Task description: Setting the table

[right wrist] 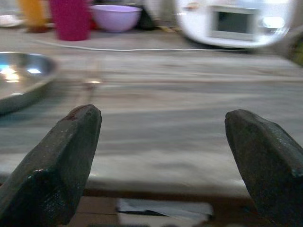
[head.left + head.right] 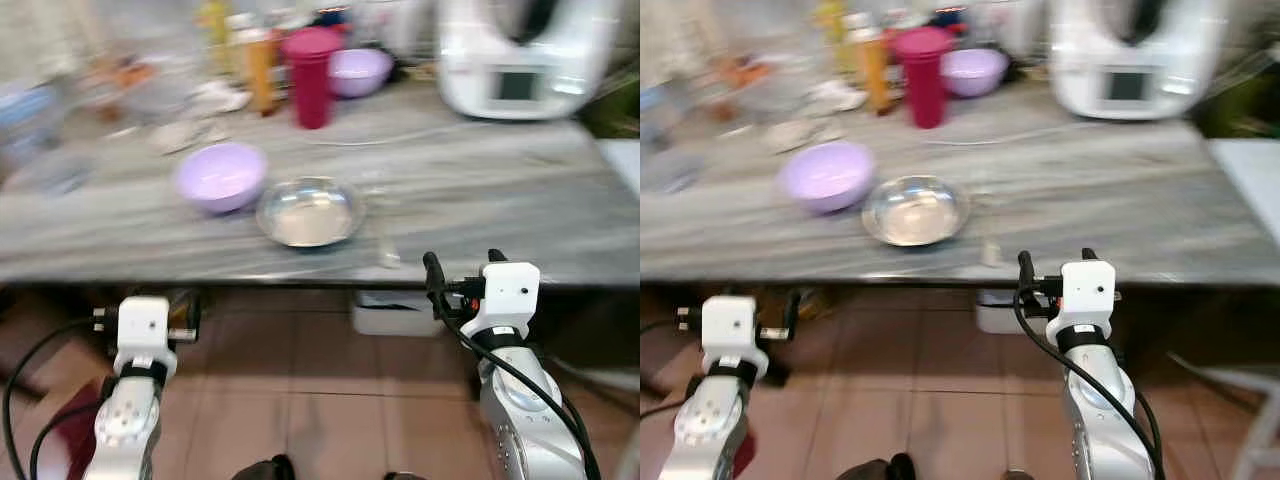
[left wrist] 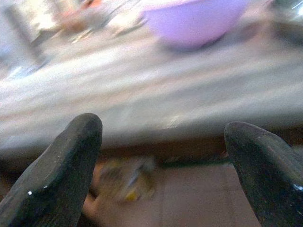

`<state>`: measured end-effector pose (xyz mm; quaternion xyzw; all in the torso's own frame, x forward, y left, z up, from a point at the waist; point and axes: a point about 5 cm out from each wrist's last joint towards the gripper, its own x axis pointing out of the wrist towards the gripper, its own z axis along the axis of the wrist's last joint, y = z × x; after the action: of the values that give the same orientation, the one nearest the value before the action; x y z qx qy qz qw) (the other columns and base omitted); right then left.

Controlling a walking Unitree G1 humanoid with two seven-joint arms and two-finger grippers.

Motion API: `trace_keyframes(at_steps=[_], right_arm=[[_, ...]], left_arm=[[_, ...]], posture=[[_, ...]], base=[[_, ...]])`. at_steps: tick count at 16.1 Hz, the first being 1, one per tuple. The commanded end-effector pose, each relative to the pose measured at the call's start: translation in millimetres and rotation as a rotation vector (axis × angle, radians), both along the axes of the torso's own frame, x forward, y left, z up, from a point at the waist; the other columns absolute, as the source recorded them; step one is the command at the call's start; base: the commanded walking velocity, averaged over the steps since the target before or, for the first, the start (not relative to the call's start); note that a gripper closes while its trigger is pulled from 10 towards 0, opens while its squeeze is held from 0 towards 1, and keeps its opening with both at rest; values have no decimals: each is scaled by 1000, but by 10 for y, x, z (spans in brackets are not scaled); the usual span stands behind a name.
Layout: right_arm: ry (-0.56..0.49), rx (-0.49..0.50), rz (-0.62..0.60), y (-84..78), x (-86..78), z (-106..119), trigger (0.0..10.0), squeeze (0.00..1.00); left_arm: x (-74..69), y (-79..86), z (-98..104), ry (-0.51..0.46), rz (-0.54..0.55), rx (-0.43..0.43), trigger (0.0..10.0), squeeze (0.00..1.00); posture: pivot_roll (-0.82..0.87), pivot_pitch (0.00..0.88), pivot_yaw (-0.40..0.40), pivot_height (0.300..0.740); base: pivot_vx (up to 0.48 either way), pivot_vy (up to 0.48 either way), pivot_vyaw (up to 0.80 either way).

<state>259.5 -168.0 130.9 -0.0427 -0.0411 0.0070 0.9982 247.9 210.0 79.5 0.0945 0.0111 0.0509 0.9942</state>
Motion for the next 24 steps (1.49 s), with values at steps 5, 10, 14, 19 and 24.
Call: trace_keyframes(at_steps=[5, 10, 14, 19, 24], right_arm=[[-62, -25, -50, -46, 43, 105, 10000, 0], [-46, -5, -36, 8, 60, 84, 10000, 0], [-68, -54, 18, 60, 113, 115, 10000, 0], [-48, -25, 48, 94, 139, 111, 10000, 0], [-11, -73, 104, 214, 160, 50, 10000, 0]], left_arm=[[92, -150, 110, -16, -48, -13, 10000, 0], [140, -167, 164, -12, -57, 9, 10000, 0], [180, -209, 202, -15, -75, 17, 10000, 0], [181, -213, 209, -8, -77, 21, 10000, 0], [232, -258, 237, -11, -98, 29, 10000, 0]], posture=[[-145, 97, 81, 740], [-144, 104, 93, 740], [-146, 106, 103, 740], [-144, 108, 112, 740], [-149, 113, 123, 740]], base=[[0, 0, -108], [0, 0, 0], [-121, 0, 0], [-248, 0, 0], [-270, 0, 0]])
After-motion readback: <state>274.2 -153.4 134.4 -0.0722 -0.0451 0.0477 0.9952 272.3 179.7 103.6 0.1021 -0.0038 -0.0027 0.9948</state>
